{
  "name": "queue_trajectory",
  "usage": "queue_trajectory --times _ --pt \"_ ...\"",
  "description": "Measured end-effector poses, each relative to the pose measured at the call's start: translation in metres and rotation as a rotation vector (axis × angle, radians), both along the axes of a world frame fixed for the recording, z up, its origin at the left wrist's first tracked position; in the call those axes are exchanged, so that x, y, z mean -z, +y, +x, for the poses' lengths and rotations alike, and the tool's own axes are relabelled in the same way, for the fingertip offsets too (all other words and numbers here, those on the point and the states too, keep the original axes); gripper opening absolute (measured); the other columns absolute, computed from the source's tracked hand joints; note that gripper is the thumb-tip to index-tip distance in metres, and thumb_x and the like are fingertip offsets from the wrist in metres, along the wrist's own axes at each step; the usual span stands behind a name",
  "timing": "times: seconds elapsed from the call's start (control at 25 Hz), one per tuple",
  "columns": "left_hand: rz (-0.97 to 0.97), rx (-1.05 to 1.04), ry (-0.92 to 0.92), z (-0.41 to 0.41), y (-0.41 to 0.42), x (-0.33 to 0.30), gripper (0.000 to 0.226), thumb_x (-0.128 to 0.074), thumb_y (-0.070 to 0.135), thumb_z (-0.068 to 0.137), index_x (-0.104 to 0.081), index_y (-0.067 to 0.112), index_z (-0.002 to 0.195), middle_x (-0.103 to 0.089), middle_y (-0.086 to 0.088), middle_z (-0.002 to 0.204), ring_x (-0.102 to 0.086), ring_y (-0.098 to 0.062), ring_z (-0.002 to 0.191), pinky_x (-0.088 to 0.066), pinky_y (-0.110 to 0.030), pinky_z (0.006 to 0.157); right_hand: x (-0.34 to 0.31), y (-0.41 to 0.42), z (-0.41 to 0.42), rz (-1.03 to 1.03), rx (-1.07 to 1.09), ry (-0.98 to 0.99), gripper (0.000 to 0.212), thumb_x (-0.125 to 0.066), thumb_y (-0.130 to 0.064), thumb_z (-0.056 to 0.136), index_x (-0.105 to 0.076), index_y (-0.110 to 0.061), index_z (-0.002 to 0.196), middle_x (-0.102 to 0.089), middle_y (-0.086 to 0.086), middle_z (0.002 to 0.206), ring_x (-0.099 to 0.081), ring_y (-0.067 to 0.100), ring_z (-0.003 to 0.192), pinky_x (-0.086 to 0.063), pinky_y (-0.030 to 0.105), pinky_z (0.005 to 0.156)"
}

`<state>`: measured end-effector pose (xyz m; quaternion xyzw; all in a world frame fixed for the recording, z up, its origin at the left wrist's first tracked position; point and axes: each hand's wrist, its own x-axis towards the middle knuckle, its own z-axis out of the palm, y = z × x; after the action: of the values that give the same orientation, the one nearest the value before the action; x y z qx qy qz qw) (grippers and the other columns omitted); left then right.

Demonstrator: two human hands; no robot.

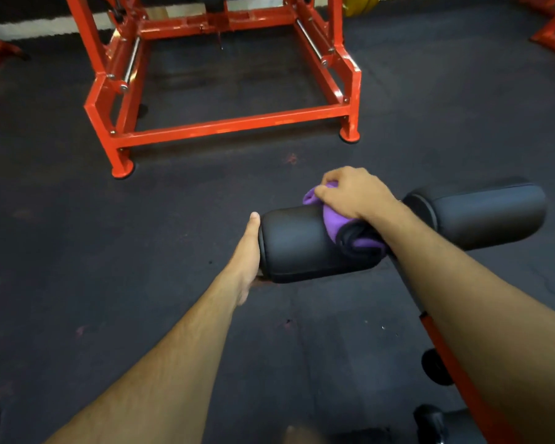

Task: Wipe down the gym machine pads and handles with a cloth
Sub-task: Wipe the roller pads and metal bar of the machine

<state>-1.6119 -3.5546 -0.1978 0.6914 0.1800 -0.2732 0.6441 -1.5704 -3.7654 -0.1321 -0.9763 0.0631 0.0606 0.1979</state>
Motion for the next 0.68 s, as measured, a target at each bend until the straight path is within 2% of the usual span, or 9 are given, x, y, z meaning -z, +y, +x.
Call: queue_trajectory --times 0.12,0.2,0.28,0.36,0.44,0.52,0.56,0.64,0.68 --pt "0.017 -0.045 -0.093 -0.005 -0.005 0.005 0.070 -0.027 0.084 0.090 -0.061 0.042 0.134 -0.073 0.012 0.122 -0.066 -0.015 0.118 -0.043 -0.049 0.114 -0.018 0.000 0.017 0.090 -0.059 0.139 0.025 -0.054 -0.044 0.088 -0.072 -0.027 0.092 -0.070 0.007 0.112 -0.062 0.031 0.101 -0.051 0.039 0.088" --pt "0.029 -0.069 -0.093 -0.002 -0.007 0.004 0.066 -0.026 0.080 0.094 -0.062 0.041 0.134 -0.073 0.010 0.123 -0.066 -0.015 0.118 -0.045 -0.048 0.113 -0.009 0.027 -0.003 -0.020 -0.220 0.015 0.026 -0.052 -0.043 0.089 -0.068 -0.028 0.102 -0.066 0.003 0.119 -0.058 0.032 0.112 -0.049 0.041 0.092" --pt "0.010 -0.083 -0.071 0.003 -0.007 0.002 0.061 -0.027 0.075 0.099 -0.067 0.038 0.128 -0.075 0.007 0.117 -0.069 -0.017 0.112 -0.050 -0.049 0.108 0.009 0.062 -0.066 -0.069 -0.325 -0.203 0.038 -0.048 -0.037 0.084 -0.064 -0.021 0.114 -0.060 0.001 0.128 -0.049 0.037 0.125 -0.043 0.049 0.103" --pt "-0.023 -0.103 -0.011 0.006 -0.008 -0.004 0.060 -0.027 0.070 0.102 -0.071 0.032 0.116 -0.078 0.003 0.109 -0.073 -0.019 0.104 -0.055 -0.046 0.100 0.030 0.062 -0.116 -0.124 -0.369 -0.381 0.046 -0.053 -0.029 0.080 -0.063 -0.017 0.123 -0.054 0.003 0.143 -0.037 0.041 0.141 -0.031 0.056 0.114" --pt "-0.007 -0.114 0.045 0.008 -0.010 -0.007 0.058 -0.028 0.067 0.104 -0.070 0.028 0.109 -0.079 0.000 0.099 -0.074 -0.021 0.093 -0.061 -0.042 0.083 0.036 0.034 -0.117 -0.173 -0.189 -0.445 0.047 -0.051 -0.032 0.083 -0.061 -0.018 0.127 -0.052 0.006 0.144 -0.036 0.042 0.142 -0.027 0.057 0.116" --pt "0.019 -0.106 0.066 0.007 -0.009 -0.010 0.058 -0.026 0.067 0.105 -0.067 0.028 0.112 -0.078 -0.001 0.097 -0.073 -0.021 0.088 -0.060 -0.037 0.070 0.020 0.023 -0.079 -0.057 0.114 -0.361 0.045 -0.042 -0.040 0.086 -0.065 -0.021 0.119 -0.059 0.005 0.130 -0.045 0.039 0.130 -0.033 0.048 0.112" --pt "0.014 -0.103 0.050 0.006 -0.007 -0.010 0.060 -0.025 0.068 0.104 -0.068 0.028 0.115 -0.078 0.000 0.099 -0.073 -0.021 0.090 -0.059 -0.036 0.072 0.006 0.026 -0.053 0.010 0.169 -0.258 0.042 -0.042 -0.044 0.087 -0.067 -0.024 0.114 -0.062 0.005 0.123 -0.050 0.038 0.123 -0.037 0.044 0.107" --pt "-0.052 -0.099 0.029 0.005 -0.008 -0.012 0.060 -0.025 0.066 0.106 -0.070 0.027 0.115 -0.078 0.001 0.103 -0.072 -0.018 0.095 -0.057 -0.034 0.078 -0.007 0.048 -0.005 0.092 0.111 -0.022 0.035 -0.050 -0.048 0.087 -0.070 -0.030 0.109 -0.066 0.007 0.120 -0.057 0.037 0.115 -0.044 0.040 0.095" --pt "-0.075 -0.094 -0.007 0.003 -0.012 -0.013 0.054 -0.027 0.059 0.108 -0.070 0.026 0.112 -0.077 0.000 0.102 -0.071 -0.017 0.095 -0.056 -0.033 0.079 -0.009 0.066 0.006 0.103 0.050 0.031 0.032 -0.053 -0.048 0.087 -0.070 -0.030 0.108 -0.067 0.007 0.120 -0.059 0.036 0.114 -0.046 0.039 0.092"
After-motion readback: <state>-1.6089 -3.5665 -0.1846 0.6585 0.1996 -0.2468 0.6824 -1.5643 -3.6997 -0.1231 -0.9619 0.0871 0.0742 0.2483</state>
